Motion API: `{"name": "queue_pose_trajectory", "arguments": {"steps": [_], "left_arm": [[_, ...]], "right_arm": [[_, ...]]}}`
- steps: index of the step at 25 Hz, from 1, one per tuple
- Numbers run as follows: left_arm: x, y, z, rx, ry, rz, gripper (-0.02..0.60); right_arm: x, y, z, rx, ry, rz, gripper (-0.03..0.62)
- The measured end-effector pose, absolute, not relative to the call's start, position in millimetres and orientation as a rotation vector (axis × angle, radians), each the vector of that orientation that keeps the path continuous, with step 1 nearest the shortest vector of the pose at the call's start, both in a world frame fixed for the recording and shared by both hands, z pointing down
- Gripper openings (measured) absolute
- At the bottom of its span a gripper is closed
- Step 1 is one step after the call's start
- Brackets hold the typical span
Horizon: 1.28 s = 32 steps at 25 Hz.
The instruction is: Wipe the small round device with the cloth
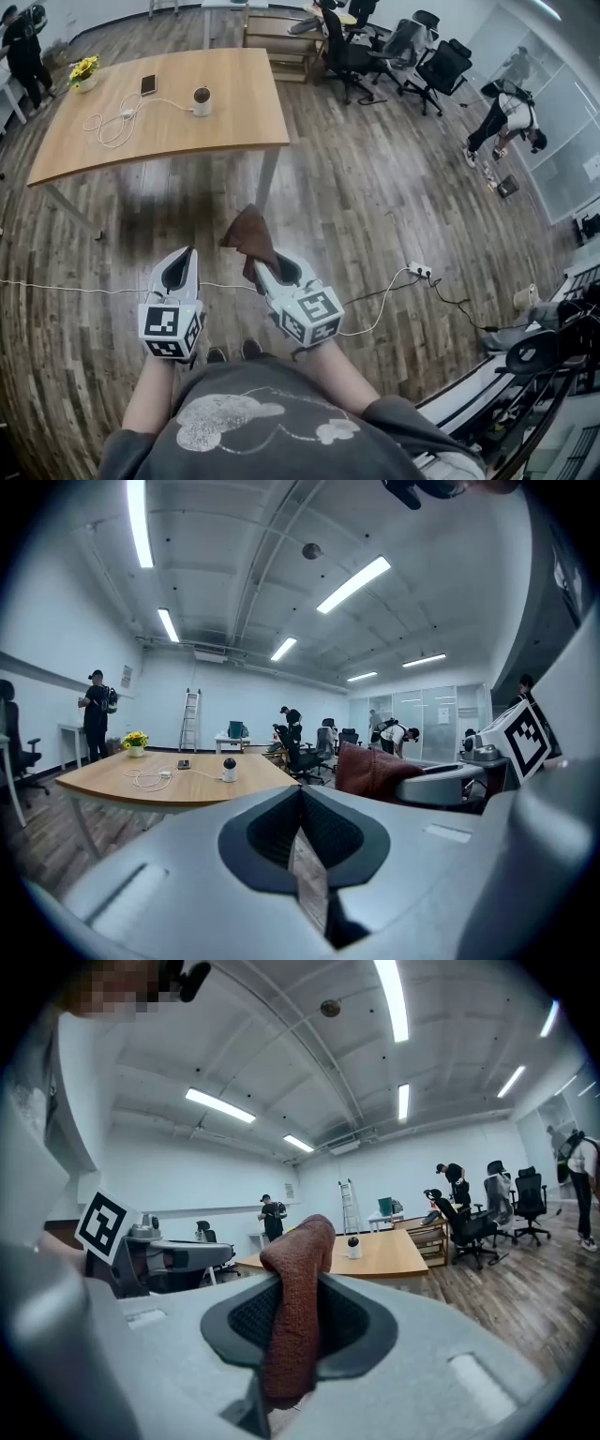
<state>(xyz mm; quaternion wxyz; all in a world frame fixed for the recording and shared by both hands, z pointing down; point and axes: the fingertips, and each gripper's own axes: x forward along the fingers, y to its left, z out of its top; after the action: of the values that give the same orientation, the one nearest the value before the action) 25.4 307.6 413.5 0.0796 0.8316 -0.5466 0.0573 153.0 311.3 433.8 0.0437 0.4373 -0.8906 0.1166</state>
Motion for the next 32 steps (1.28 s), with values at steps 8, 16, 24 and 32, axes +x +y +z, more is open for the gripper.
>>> {"name": "queue_pose_trajectory", "arguments": {"steps": [8, 16, 24, 32], "left_arm": [[38.9, 302.4, 405.0, 2.426, -1.741, 0.144, 0.018], [16.0, 275.6, 421.1, 2.349, -1.801, 0.197, 0.018], [4.5, 205.2, 426.1, 2.376, -1.763, 0.150, 0.018], [-25.6, 111.3, 423.3, 2.393, -1.696, 0.121, 0.018]], "right_arm": [[194.3, 291.1, 448.8, 1.328, -2.714, 0.441, 0.078], [178.5, 258.3, 479.7, 1.258, -2.710, 0.539, 0.078], [165.4, 189.3, 479.2, 1.301, -2.682, 0.508, 0.078], [139.2, 103.3, 464.7, 1.378, -2.634, 0.483, 0.078]]}}
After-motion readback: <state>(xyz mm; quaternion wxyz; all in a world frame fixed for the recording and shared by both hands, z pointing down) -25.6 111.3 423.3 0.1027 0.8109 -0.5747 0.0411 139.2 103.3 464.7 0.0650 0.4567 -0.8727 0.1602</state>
